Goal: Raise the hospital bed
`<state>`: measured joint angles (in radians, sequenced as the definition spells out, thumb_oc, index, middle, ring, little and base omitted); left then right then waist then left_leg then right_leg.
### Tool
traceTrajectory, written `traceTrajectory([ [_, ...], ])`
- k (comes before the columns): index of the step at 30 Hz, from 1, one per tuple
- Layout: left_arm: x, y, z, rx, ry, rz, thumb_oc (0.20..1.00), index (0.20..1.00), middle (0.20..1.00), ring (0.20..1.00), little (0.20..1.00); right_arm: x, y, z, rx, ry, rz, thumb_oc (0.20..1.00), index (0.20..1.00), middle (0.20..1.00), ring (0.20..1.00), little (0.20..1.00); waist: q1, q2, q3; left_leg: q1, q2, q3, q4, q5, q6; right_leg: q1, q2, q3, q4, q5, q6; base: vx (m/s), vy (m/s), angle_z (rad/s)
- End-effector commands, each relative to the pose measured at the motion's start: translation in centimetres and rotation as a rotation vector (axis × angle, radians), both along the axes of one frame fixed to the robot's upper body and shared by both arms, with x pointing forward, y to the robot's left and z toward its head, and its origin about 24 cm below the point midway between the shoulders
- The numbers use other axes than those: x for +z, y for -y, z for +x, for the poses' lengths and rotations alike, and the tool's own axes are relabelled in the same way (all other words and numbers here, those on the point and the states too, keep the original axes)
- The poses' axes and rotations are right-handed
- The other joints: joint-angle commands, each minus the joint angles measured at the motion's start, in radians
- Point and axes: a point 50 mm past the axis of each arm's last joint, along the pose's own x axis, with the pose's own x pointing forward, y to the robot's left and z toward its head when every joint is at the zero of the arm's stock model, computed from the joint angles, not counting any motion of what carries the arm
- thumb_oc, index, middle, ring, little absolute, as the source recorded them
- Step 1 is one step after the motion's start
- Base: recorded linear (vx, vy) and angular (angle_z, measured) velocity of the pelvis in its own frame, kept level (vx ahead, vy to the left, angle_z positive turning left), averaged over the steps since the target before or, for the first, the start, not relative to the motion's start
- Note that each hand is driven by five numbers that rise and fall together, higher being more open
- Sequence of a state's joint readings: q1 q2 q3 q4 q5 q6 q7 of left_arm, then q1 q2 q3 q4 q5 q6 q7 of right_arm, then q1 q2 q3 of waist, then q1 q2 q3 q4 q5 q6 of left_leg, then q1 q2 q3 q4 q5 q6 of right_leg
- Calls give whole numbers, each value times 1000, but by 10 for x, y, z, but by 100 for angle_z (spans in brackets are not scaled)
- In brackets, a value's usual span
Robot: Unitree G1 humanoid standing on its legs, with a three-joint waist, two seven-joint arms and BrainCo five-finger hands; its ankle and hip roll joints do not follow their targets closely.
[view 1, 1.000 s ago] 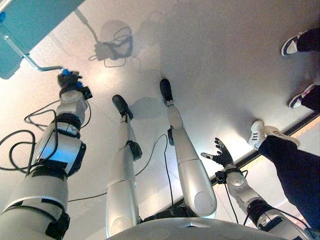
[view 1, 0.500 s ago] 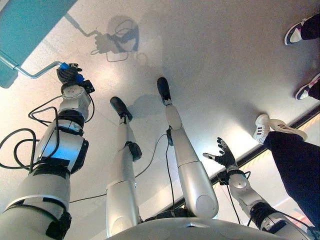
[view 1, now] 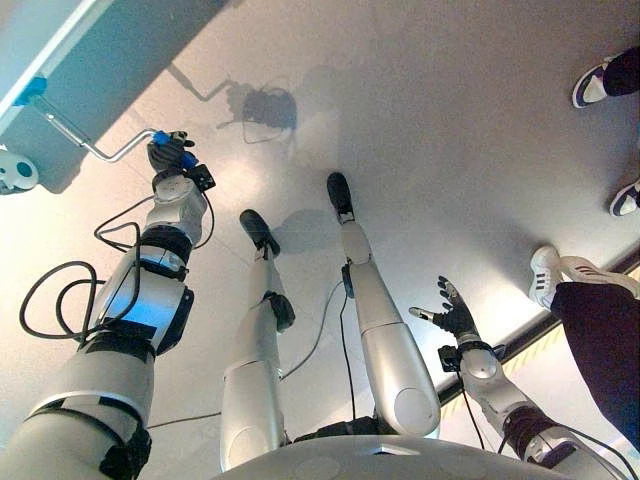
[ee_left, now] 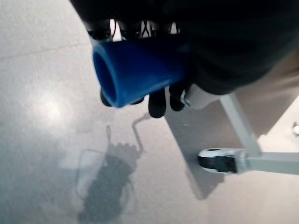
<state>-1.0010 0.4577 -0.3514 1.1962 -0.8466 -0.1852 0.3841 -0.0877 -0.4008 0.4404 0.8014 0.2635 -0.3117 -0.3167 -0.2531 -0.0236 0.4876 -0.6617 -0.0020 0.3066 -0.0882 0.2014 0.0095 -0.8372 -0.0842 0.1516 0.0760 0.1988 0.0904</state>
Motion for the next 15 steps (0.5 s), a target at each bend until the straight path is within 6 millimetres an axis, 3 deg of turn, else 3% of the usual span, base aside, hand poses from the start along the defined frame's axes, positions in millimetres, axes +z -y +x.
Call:
traceTrajectory([
  [1,100,89,21,-363,385,170,200,200,200,200,200,-6,32,-29,-42,-70,-83,1000,1000,1000,1000,1000,-50,98,32,159,23,-61,1,-75,-83,42,100,-22,14,0,28,-20,9,20],
  [12,89,82,14,-381,404,161,200,200,200,200,200,-12,35,-30,-80,-111,-85,1000,1000,1000,1000,1000,-2,111,32,209,0,-132,1,-64,-73,128,59,-76,21,-16,17,-28,29,18],
  [15,77,75,9,-378,399,147,200,200,200,200,200,-14,34,-28,-93,-130,-85,1000,1000,1000,1000,1000,18,109,32,230,-11,-155,1,-61,-69,171,39,-94,14,-16,18,-18,62,15],
])
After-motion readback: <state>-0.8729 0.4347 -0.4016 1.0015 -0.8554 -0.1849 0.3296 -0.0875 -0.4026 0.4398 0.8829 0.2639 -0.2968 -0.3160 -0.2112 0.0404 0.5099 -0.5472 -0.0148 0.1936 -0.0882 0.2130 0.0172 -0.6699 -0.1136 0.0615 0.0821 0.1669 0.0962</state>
